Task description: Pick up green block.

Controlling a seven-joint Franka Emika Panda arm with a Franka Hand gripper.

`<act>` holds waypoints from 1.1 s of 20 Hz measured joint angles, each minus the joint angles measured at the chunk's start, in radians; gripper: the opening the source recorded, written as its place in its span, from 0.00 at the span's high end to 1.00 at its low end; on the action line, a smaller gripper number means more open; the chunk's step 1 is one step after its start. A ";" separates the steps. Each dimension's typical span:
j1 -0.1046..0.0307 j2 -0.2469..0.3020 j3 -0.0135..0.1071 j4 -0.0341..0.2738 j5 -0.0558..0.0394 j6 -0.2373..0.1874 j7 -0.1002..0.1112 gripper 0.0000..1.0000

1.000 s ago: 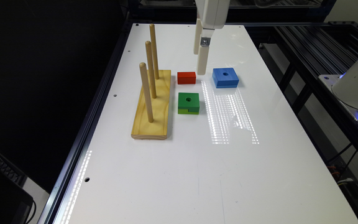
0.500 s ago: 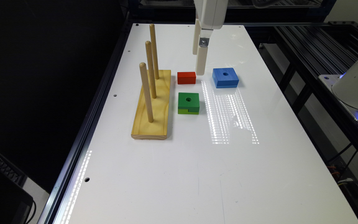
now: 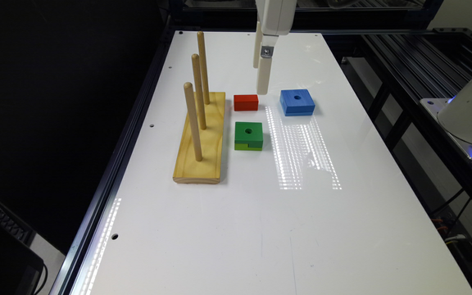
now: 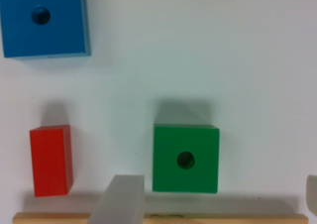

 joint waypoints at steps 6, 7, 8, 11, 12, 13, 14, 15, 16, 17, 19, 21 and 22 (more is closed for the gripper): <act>-0.010 0.002 0.000 0.000 -0.0043 0.000 -0.003 0.00; -0.010 0.005 0.000 -0.001 -0.0048 0.000 -0.003 0.00; -0.010 0.008 0.000 0.000 -0.0054 0.000 -0.003 0.00; -0.011 0.026 0.000 0.000 -0.0081 0.004 -0.003 0.00; -0.011 0.028 0.000 0.000 -0.0088 0.005 -0.003 0.00; -0.011 0.029 0.000 0.000 -0.0094 0.005 -0.003 0.00; -0.011 0.030 0.000 0.000 -0.0098 0.005 -0.003 0.00; -0.011 0.030 0.000 0.000 -0.0099 0.005 -0.003 0.00; -0.011 0.031 0.000 0.000 -0.0101 0.005 -0.003 0.00; -0.011 0.031 0.000 0.001 -0.0103 0.005 -0.003 0.00; -0.011 0.031 0.000 0.001 -0.0106 0.005 -0.003 0.00; -0.011 0.031 0.000 0.001 -0.0109 0.005 -0.003 0.00; -0.011 0.034 0.000 0.000 -0.0112 0.005 -0.003 0.00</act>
